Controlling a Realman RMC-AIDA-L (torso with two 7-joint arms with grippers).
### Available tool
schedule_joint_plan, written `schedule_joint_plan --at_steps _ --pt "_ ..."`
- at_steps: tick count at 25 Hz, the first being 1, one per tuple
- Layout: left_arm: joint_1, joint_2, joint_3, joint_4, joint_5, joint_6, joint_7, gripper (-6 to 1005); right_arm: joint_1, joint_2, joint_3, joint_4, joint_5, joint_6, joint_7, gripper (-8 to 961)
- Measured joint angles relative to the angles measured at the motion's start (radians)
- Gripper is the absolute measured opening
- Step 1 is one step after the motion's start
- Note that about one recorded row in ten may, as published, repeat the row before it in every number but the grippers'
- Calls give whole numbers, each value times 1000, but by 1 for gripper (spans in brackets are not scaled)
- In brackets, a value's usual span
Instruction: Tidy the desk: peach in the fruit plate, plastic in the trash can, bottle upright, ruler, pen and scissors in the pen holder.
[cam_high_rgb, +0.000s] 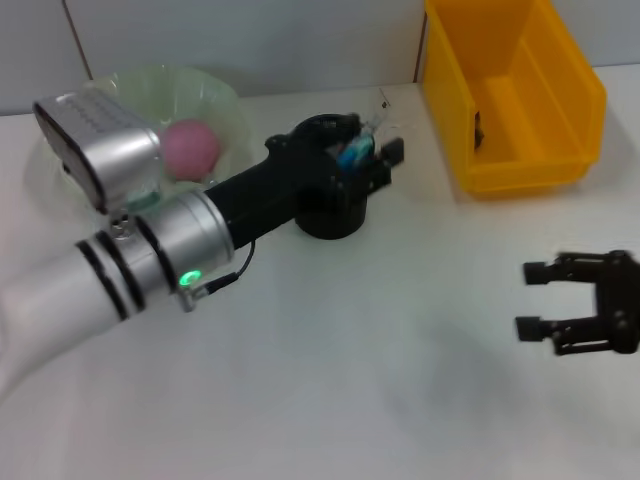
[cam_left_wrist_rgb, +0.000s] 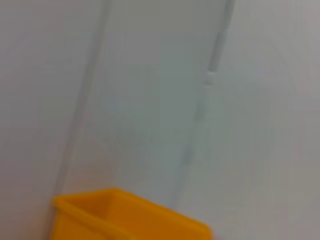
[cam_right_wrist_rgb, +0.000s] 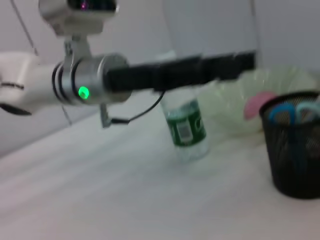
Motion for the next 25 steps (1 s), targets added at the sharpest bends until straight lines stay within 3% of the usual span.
schedule_joint_plan --at_steps 1,2,5,6,7,13,16,21,25 --pt "8 12 -73 7 168 67 -144 620 -2 -5 31 0 0 -24 -5 834" --pt "8 12 -73 7 168 67 -144 620 -5 -10 63 0 0 -46 -10 834" --pt "10 36 -232 4 439 217 -362 620 -15 -29 132 3 1 -103 -18 834" --pt "7 48 -335 0 580 302 -450 620 -20 -38 155 6 1 -122 -22 834" --pt "7 48 -335 0 580 302 -450 620 -24 -46 174 9 1 -138 -26 834" --pt "11 85 -594 -3 918 536 -603 621 -7 -87 216 60 26 -205 -41 834" --pt "-7 96 -693 6 1109 672 -670 621 36 -94 205 87 22 -214 -41 834" --pt "-26 85 -770 3 1227 748 -701 621 87 -93 127 116 17 -186 -37 834" --pt "-31 82 -773 2 1232 756 -702 621 111 -87 82 136 17 -152 -37 834"
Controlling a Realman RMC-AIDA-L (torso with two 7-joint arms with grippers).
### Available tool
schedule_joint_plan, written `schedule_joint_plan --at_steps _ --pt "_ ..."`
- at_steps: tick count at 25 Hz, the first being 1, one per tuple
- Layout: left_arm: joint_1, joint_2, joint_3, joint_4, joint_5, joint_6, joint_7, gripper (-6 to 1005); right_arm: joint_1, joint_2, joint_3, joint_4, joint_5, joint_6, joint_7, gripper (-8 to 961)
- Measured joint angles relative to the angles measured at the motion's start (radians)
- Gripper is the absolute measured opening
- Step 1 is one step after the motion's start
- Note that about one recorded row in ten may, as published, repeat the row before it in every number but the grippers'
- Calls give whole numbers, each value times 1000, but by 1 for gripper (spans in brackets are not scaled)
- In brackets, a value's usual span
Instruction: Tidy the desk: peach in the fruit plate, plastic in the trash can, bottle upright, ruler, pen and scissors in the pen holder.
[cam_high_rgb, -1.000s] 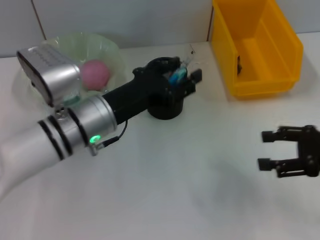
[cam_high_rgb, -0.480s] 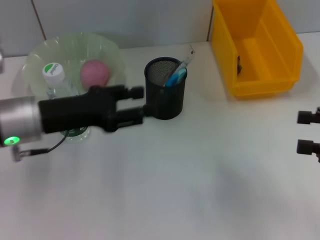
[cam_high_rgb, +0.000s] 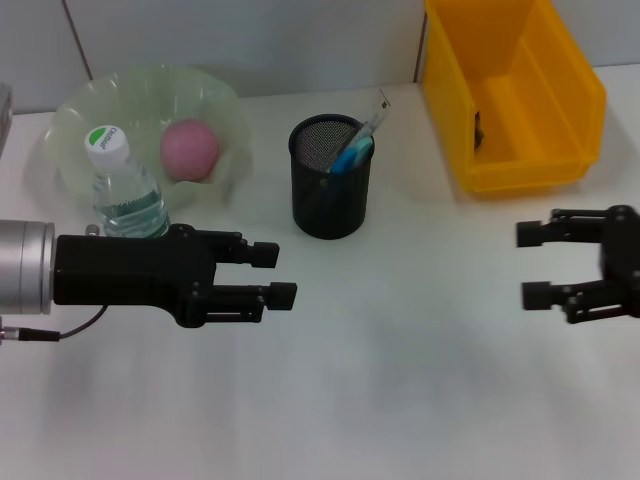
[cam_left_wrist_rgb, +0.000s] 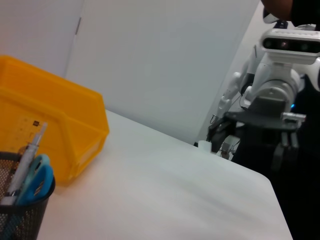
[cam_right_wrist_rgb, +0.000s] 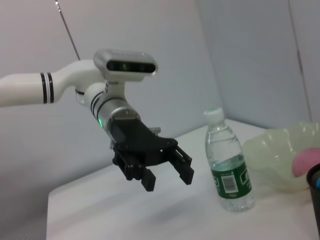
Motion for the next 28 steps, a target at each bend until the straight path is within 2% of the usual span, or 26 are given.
schedule_joint_plan --at_steps 5,11,21,26,28 --pt "-6 -2 -2 -2 2 4 -2 621 27 8 -56 47 0 53 -15 834" --pt "-9 -9 -2 -2 3 13 -3 622 40 40 -126 63 0 119 -40 834" --pt "-15 -11 6 -2 21 22 -1 622 34 43 -129 66 0 124 -43 834" --pt "-18 -10 2 -2 52 43 1 622 29 38 -129 66 0 119 -37 834" --pt "5 2 -20 11 97 82 66 622 28 36 -127 65 0 116 -36 834"
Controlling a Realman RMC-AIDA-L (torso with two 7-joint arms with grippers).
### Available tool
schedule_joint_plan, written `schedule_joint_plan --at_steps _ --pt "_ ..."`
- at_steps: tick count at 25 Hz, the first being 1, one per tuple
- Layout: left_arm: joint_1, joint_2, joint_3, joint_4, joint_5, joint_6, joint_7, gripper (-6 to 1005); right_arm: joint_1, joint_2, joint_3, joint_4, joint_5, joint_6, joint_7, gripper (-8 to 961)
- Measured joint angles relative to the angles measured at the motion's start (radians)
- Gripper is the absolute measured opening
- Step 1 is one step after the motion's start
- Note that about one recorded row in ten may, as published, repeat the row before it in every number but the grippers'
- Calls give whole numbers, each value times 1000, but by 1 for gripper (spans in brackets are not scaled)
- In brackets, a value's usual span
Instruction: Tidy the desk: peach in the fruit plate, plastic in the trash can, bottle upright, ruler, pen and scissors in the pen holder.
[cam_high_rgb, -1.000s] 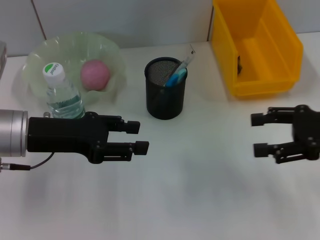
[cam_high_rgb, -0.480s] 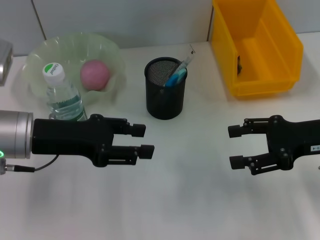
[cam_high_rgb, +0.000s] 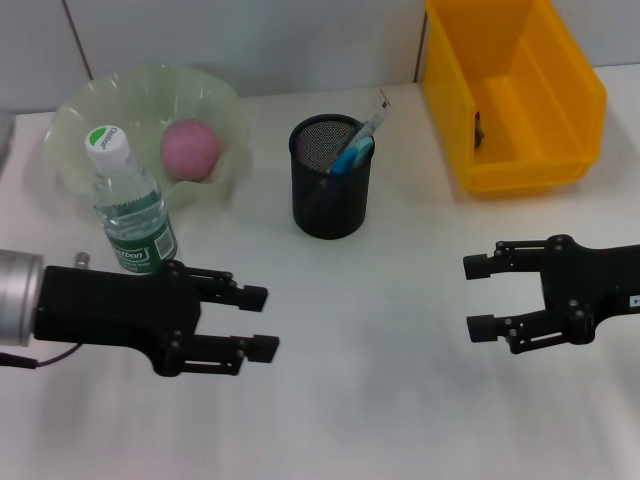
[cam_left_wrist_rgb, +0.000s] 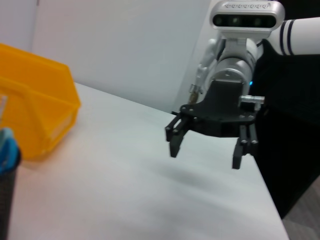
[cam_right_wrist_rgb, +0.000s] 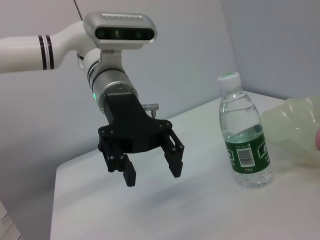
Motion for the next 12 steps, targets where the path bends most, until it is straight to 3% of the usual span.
schedule_joint_plan --at_steps 12 --pt "7 2 -48 9 27 38 26 623 0 -2 -1 -2 -1 0 2 834"
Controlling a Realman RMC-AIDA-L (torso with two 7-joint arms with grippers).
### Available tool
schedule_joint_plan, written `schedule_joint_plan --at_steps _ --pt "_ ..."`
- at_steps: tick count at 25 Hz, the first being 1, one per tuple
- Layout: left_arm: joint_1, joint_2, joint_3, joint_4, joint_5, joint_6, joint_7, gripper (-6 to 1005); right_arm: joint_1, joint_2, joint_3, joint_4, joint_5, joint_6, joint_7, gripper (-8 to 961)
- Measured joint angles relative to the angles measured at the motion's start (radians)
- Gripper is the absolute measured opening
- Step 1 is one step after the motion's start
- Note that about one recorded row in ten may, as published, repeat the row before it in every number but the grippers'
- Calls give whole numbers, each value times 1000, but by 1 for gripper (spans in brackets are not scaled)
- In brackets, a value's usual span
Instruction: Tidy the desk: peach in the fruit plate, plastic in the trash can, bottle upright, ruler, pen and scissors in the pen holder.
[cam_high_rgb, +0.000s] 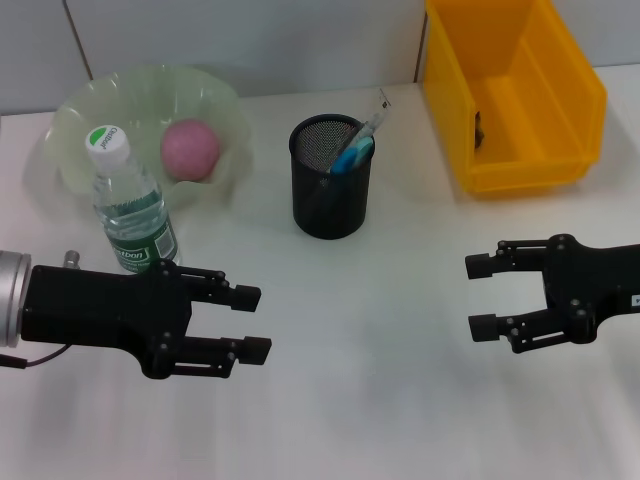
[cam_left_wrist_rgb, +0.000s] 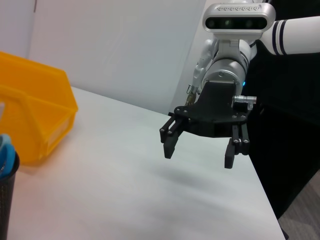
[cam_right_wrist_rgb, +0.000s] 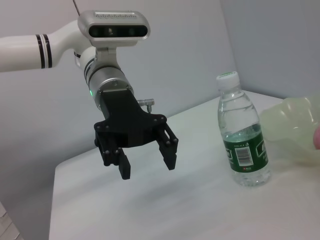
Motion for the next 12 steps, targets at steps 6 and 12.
schedule_joint_plan --at_steps 6,12 --pt "-2 0 0 2 2 4 0 621 0 -1 6 -1 0 -2 0 834" --pt "-2 1 0 5 5 7 -1 620 0 -2 7 -3 0 -5 3 834"
